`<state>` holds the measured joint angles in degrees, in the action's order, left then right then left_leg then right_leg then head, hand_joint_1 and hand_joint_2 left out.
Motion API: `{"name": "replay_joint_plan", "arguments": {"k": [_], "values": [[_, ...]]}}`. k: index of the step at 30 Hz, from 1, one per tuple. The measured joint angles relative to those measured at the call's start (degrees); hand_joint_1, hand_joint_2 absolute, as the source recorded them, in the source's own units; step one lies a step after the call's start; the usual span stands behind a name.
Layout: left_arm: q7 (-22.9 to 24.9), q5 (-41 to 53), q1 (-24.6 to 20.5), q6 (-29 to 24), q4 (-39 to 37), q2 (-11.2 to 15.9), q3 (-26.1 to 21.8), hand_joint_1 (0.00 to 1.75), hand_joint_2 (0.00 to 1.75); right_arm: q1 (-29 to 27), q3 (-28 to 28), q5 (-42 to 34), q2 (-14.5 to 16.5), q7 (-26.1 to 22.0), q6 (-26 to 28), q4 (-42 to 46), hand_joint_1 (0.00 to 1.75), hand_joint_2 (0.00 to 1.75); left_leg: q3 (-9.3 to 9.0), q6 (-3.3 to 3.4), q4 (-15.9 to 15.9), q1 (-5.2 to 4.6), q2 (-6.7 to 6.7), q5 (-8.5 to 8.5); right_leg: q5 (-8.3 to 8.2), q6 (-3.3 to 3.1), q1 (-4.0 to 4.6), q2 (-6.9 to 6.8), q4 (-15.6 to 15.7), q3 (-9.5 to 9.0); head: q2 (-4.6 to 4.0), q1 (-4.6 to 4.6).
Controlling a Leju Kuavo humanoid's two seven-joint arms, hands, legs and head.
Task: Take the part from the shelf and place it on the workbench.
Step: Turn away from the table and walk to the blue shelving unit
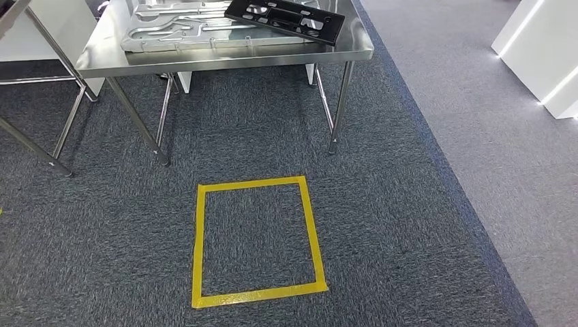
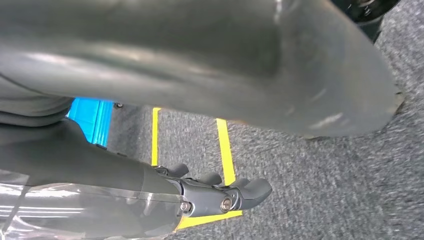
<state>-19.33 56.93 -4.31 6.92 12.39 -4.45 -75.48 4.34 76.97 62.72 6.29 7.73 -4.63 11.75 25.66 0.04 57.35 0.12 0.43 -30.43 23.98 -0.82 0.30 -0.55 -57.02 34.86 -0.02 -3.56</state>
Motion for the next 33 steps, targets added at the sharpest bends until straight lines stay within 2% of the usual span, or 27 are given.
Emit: {"name": "replay_joint_plan", "arguments": {"k": [1,2,3,4,5,6,8,9,10,11,13,14,15,18,20,21,23,24,25,26,27,28,30,31,33], "values": [[-0.2,0.1,0.0,0.0,0.0,0.0,0.0,0.0,0.0,0.0,0.0,0.1,0.0,-0.3,0.0,0.0,0.0,0.0,-1.07,0.19,-2.0,-0.18,-0.03,-0.58,-0.37,0.32,-0.01,-0.05,-0.1,0.22,0.0,0.0],[-0.4,0.1,0.0,-0.1,0.0,0.0,0.0,0.0,0.0,0.1,0.0,0.2,0.0,-0.7,0.0,0.0,0.0,0.0,-1.29,0.44,-2.9,-0.29,-0.04,-0.69,-0.76,0.67,-0.04,-0.09,-0.1,0.3,0.0,0.01],[-0.6,0.1,0.0,-0.1,0.0,0.0,0.0,0.0,0.0,0.1,-0.1,0.5,0.0,-1.2,0.0,0.0,0.0,0.0,-1.02,0.75,-3.0,-0.22,0.03,-0.35,-0.97,0.99,-0.12,-0.07,-0.1,0.37,0.0,0.01],[-0.7,0.0,0.0,-0.1,0.0,0.0,0.0,0.0,0.0,0.1,-0.3,0.9,0.0,-1.5,-0.1,0.0,0.0,0.0,-0.84,1.13,-3.1,-0.15,0.05,0.09,-0.51,1.29,-0.21,0.03,-0.7,0.62,0.0,0.01],[-0.7,0.0,0.0,-0.2,0.0,0.0,0.0,0.0,0.0,0.1,-0.6,1.5,0.0,-1.7,-0.2,0.0,0.0,0.0,-0.56,1.5,-3.3,-0.04,0.08,0.57,0.84,1.56,-0.29,0.15,-2.3,1.22,0.0,0.0],[-0.8,0.0,0.0,-0.2,0.0,0.1,0.0,0.0,0.0,0.1,-1.0,2.2,0.0,-1.8,-0.4,0.0,0.0,0.0,-0.18,1.78,-3.4,0.01,0.08,1.05,3.01,1.8,-0.42,0.26,-5.1,2.28,0.0,0.0],[-1.0,0.0,0.0,-0.2,0.0,0.2,0.0,0.0,0.0,0.0,-1.8,3.2,0.0,-1.9,-0.8,0.0,0.0,0.0,0.86,2.03,-3.2,-0.14,-0.01,1.81,7.86,2.19,-0.62,0.35,-12.9,4.98,0.0,0.01],[-1.0,0.0,0.0,-0.2,0.0,0.3,0.0,0.0,0.0,0.0,-2.1,3.4,0.0,-1.9,-0.9,0.0,0.0,0.0,1.42,2.03,-3.1,-0.19,-0.03,2.13,9.21,2.32,-0.68,0.35,-15.9,5.74,0.0,0.01],[-1.0,0.0,0.1,-0.2,0.0,0.5,0.0,0.0,0.0,-0.1,-2.3,3.5,0.0,-1.9,-0.9,0.0,0.0,0.0,1.96,1.98,-2.8,-0.21,-0.07,2.41,9.41,2.39,-0.72,0.35,-16.7,5.43,0.0,0.01],[-1.0,0.0,0.1,-0.2,0.0,0.6,0.1,0.0,0.0,0.0,-2.5,3.6,0.0,-1.9,-0.8,0.0,0.0,0.0,2.42,1.91,-2.5,-0.21,-0.12,2.62,8.6,2.39,-0.75,0.35,-15.1,3.95,0.0,0.01],[-0.8,0.1,0.1,-0.2,0.0,0.7,0.1,0.0,0.0,0.0,-2.8,3.7,0.0,-1.8,-0.6,-0.1,0.0,0.0,3.08,1.66,-1.9,-0.21,-0.28,2.83,5.84,2.16,-0.82,0.43,-7.0,-1.48,0.0,0.01],[-0.7,0.1,0.0,-0.2,0.0,0.7,0.1,0.0,0.0,0.1,-3.0,3.7,0.0,-1.8,-0.5,-0.1,0.0,0.0,3.36,1.45,-1.6,-0.29,-0.32,2.86,4.92,1.88,-0.73,0.52,-3.3,-3.7,0.0,0.0],[-0.7,0.1,0.0,-0.2,0.0,0.8,0.1,0.0,0.0,0.1,-3.1,3.7,0.0,-1.8,-0.4,-0.1,0.0,0.0,3.64,1.18,-1.3,-0.37,-0.33,2.92,4.47,1.58,-0.62,0.58,-0.8,-5.04,0.0,0.0],[-0.5,0.1,0.0,-0.4,0.0,0.9,0.2,0.0,0.0,0.1,-3.3,3.8,0.0,-1.8,-0.2,-0.1,0.0,0.0,4.14,0.3,-1.0,-0.44,-0.32,3.12,4.12,0.57,-0.43,0.55,0.3,-5.2,0.0,-0.01],[-0.4,0.2,0.0,-0.5,0.0,1.0,0.3,0.0,0.0,0.2,-3.4,3.8,0.0,-1.8,0.0,-0.1,0.0,0.0,4.91,-0.25,0.6,-0.35,-0.34,1.78,3.64,-0.23,-0.61,0.37,0.7,-5.03,0.0,0.0],[-0.4,0.2,0.0,-0.6,0.0,1.0,0.3,0.0,0.0,0.2,-3.5,3.7,0.0,-1.8,0.0,-0.1,0.0,0.0,6.02,-0.49,3.2,-0.26,-0.34,0.06,3.38,-0.61,-0.67,0.26,0.9,-4.89,0.0,0.0],[-0.4,0.4,0.0,-0.6,0.0,1.1,0.4,0.0,0.0,0.2,-3.6,3.7,0.0,-1.8,0.0,-0.1,0.0,0.0,9.4,-0.84,11.1,-0.06,-0.33,-4.11,3.1,-0.98,-0.47,0.11,0.8,-4.4,0.0,-0.01],[-0.4,0.5,0.0,-0.5,0.0,1.1,0.5,0.0,0.0,0.2,-3.7,3.6,0.0,-1.8,0.0,-0.1,0.0,0.0,10.84,-0.94,14.6,0.01,-0.33,-5.44,2.99,-1.03,-0.38,0.04,0.7,-4.17,0.0,-0.01],[-0.4,0.7,0.0,-0.5,0.0,1.1,0.5,0.0,0.0,0.1,-3.7,3.6,0.0,-1.8,0.1,-0.1,0.0,0.0,11.42,-0.98,16.2,0.03,-0.32,-5.66,2.92,-1.02,-0.33,-0.02,0.6,-3.96,0.0,-0.01],[-0.4,0.8,0.0,-0.4,0.0,1.1,0.6,0.0,0.0,0.1,-3.7,3.5,0.0,-1.8,0.1,-0.1,0.0,0.0,10.83,-0.95,15.4,0.03,-0.32,-4.72,2.86,-0.98,-0.32,-0.05,0.4,-3.8,0.0,-0.01],[-0.5,0.8,0.0,-0.4,0.0,1.1,0.7,0.0,0.0,0.1,-3.7,3.4,0.0,-1.9,0.1,-0.1,0.0,0.0,9.1,-0.86,12.3,0.04,-0.31,-2.9,2.82,-0.93,-0.33,-0.08,0.3,-3.71,0.0,-0.01],[-0.5,0.9,0.0,-0.4,0.0,1.2,0.9,0.0,0.0,0.1,-3.7,3.4,0.0,-1.9,0.0,-0.1,0.0,0.0,6.74,-0.7,7.9,0.04,-0.28,-0.96,2.8,-0.84,-0.33,-0.09,0.1,-3.66,0.0,-0.01],[-0.7,1.0,-0.1,-0.3,0.0,1.2,1.2,0.0,0.0,0.2,-3.8,3.6,0.0,-1.9,-0.1,-0.1,0.0,0.0,3.24,-0.26,0.8,-0.11,-0.26,1.27,2.75,-0.41,-0.14,-0.12,-0.3,-3.49,0.0,-0.01],[-0.8,1.1,-0.2,-0.3,0.0,1.3,1.3,0.0,0.0,0.2,-3.9,3.9,0.0,-1.9,-0.3,-0.1,0.0,0.0,2.68,-0.01,-0.6,-0.19,-0.3,1.46,2.67,-0.12,-0.08,-0.18,-0.4,-3.37,0.0,-0.01],[-0.8,1.1,-0.1,-0.2,0.0,1.4,1.3,0.0,0.0,0.2,-4.3,4.7,0.0,-1.9,-0.6,-0.1,0.0,0.0,2.9,0.6,-0.9,-0.27,-0.55,1.69,2.44,0.53,-0.08,-0.37,-0.4,-3.21,0.0,-0.01]]}}
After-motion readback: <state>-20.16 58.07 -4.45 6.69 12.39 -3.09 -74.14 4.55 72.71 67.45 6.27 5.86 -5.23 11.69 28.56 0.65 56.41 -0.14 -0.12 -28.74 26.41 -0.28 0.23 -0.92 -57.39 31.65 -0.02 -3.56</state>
